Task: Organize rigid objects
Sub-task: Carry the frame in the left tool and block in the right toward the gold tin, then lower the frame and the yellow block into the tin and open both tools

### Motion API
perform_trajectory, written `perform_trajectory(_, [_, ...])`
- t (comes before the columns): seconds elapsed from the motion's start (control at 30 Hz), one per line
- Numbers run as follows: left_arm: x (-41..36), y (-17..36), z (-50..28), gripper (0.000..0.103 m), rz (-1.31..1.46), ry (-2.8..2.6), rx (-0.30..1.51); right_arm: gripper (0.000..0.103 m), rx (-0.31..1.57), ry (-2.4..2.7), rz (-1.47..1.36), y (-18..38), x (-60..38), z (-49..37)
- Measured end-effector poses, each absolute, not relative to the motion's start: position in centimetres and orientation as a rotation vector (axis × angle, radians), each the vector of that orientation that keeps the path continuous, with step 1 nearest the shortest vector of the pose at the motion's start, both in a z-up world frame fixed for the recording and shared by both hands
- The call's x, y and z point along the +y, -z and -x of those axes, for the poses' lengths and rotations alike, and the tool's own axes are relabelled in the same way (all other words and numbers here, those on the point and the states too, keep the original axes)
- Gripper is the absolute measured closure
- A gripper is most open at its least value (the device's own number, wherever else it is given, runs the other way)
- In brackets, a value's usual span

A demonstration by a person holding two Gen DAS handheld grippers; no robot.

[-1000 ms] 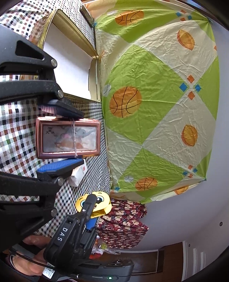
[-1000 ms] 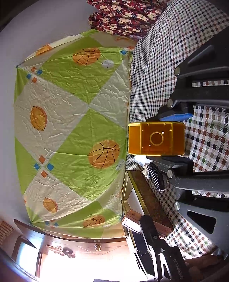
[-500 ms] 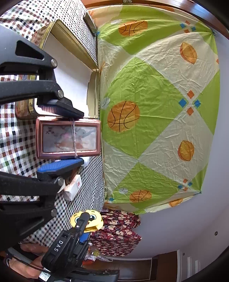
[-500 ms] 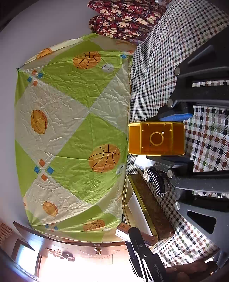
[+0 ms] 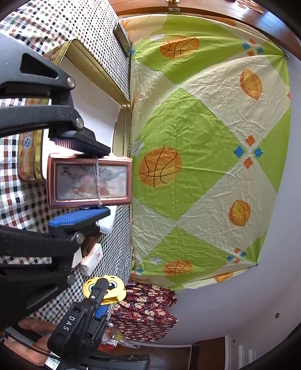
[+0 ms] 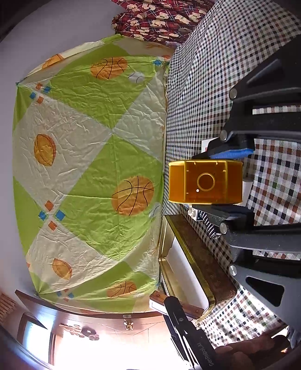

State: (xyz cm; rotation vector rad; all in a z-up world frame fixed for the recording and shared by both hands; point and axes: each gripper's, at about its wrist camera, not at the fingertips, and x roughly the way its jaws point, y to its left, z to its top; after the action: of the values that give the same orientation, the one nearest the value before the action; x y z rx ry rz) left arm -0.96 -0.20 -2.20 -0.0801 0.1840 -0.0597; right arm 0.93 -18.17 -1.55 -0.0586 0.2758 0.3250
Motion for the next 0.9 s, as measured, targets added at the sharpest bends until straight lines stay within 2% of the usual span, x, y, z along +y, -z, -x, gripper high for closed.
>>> perform_trajectory(0.9, [6.2,2.5,0.1,0.058,0.15,-0.015,0.273,0.069,0.383,-0.475,0.085,1.5,-10.6,-1.6])
